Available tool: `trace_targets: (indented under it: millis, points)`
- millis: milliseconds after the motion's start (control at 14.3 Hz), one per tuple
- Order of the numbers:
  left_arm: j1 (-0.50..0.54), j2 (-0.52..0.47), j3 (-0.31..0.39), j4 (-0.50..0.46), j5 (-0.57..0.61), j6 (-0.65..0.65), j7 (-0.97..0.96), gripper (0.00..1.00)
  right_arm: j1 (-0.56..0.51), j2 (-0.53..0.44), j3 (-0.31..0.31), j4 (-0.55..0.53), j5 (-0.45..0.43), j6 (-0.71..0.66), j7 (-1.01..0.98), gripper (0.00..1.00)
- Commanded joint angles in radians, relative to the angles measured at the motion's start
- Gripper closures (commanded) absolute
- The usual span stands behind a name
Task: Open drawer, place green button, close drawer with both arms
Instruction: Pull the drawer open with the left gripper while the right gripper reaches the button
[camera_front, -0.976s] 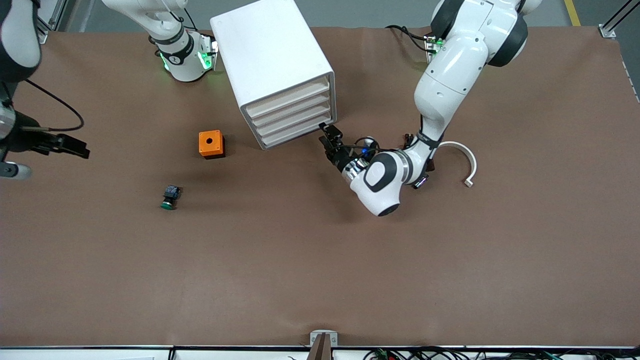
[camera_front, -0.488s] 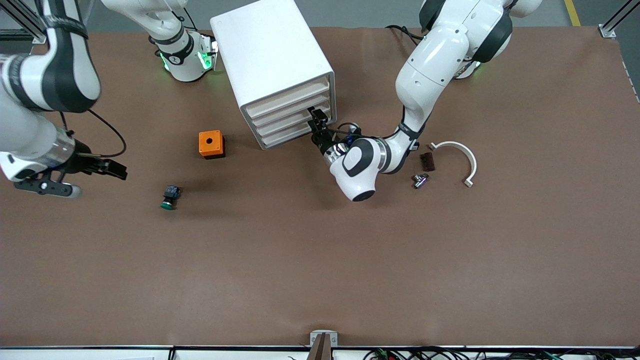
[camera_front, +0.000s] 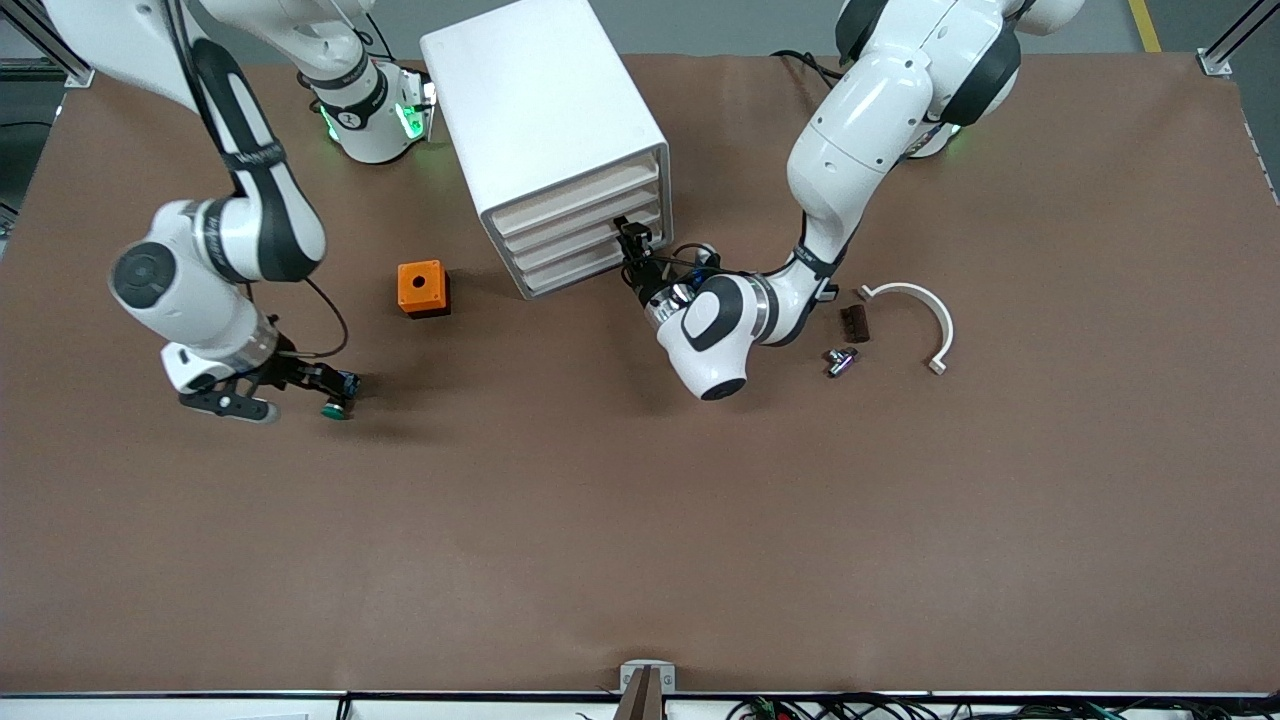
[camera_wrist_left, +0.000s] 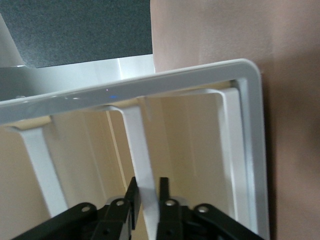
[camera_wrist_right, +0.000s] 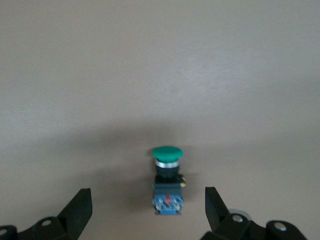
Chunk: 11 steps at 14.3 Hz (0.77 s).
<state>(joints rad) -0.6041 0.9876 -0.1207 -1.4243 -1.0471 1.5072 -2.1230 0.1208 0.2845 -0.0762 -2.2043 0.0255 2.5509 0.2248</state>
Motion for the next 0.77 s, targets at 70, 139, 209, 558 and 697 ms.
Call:
trace_targets:
  millis: [70, 139, 209, 558, 697]
  points:
    - [0.006, 0.006, 0.01, 0.016, -0.03, -0.019, -0.008, 0.91, 0.014, 0.056, -0.007, 0.0, 0.016, 0.058, 0.005, 0.0]
    - [0.01, 0.008, 0.01, 0.016, -0.036, -0.016, -0.006, 0.91, 0.013, 0.061, -0.008, -0.002, 0.016, 0.061, -0.002, 0.0]
    - [0.02, 0.01, 0.012, 0.018, -0.043, -0.013, -0.006, 0.91, 0.013, 0.062, -0.008, -0.011, 0.013, 0.069, -0.004, 0.0]
    - [0.061, 0.011, 0.062, 0.03, -0.076, -0.002, -0.006, 0.9, 0.013, 0.062, -0.01, -0.113, 0.005, 0.221, -0.005, 0.0]
    - [0.085, 0.01, 0.079, 0.039, -0.094, 0.008, -0.006, 0.9, 0.013, 0.061, -0.01, -0.124, 0.005, 0.223, -0.005, 0.0]
